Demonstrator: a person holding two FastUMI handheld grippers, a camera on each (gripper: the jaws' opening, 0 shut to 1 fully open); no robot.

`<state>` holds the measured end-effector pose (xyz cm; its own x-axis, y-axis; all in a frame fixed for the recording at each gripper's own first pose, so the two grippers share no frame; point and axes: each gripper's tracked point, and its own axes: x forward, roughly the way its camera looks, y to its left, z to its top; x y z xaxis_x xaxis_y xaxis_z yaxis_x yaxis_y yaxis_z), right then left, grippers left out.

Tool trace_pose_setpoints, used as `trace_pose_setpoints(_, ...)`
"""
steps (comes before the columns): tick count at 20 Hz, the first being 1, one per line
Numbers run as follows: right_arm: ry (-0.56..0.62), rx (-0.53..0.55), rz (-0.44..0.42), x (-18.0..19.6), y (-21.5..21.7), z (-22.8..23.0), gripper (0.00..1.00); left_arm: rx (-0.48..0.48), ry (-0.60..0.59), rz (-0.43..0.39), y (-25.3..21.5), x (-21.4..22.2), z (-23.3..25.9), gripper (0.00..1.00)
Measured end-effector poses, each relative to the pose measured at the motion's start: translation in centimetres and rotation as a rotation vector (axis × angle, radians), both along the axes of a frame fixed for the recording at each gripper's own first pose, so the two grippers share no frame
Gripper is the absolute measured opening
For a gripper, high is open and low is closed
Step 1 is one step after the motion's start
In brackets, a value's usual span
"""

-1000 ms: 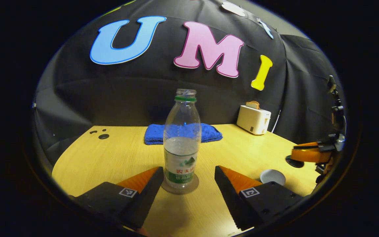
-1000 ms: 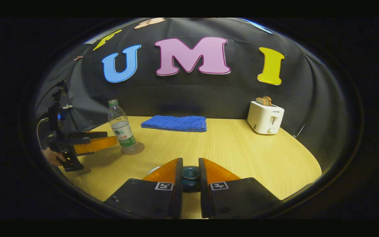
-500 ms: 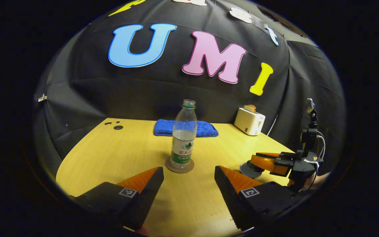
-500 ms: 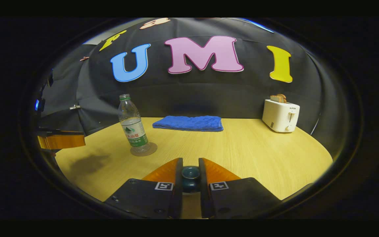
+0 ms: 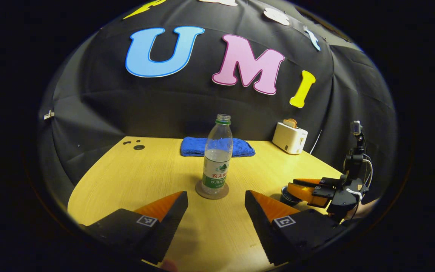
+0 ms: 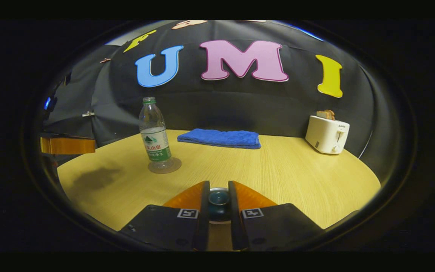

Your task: Open the teacup lid with one hand, grasp the water bottle and pour water into the teacup with the other hand; after pouring, place the water bottle on the coaster and then close the teacup lid.

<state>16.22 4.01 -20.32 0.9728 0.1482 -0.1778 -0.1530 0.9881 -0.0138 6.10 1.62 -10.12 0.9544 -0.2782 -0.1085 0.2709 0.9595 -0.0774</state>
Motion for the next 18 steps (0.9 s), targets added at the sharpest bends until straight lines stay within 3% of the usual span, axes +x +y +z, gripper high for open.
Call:
trace_pose_setpoints(1, 0.005, 0.0, 0.0, -0.1, 0.1, -0.1, 0.34, 0.004, -0.004, -0.004, -0.3, 0.0, 0.1, 0.96)
trace_pose_setpoints(2, 0.005, 0.003, -0.004, 0.0, 0.0, -0.1, 0.31, 0.01, -0.008, -0.004, -0.5, -0.1, 0.2, 0.96)
trace_pose_setpoints(4, 0.016, 0.012, -0.009, 0.1, -0.3, -0.2, 0.35, 0.027, -0.03, 0.011, -0.7, -0.2, 0.8, 0.96)
trace_pose_setpoints(7, 0.014, 0.051, -0.024, -0.1, -0.8, 0.8, 0.6, 0.06, -0.055, 0.028, -0.7, 0.1, 1.9, 0.96)
trace_pose_setpoints(10, 0.014, 0.033, -0.048, -1.0, -1.7, 2.7, 0.97, 0.022, -0.052, 0.048, -1.0, -0.2, 3.9, 0.96)
trace_pose_setpoints(14, 0.022, 0.012, -0.055, -3.1, -2.2, 7.0, 0.97, -0.066, -0.058, 0.114, -0.6, -2.0, 8.3, 0.96)
trace_pose_setpoints(18, 0.003, -0.03, -0.039, -5.4, -3.0, 12.7, 0.97, -0.09, -0.099, 0.216, 0.4, -4.3, 13.7, 0.95)
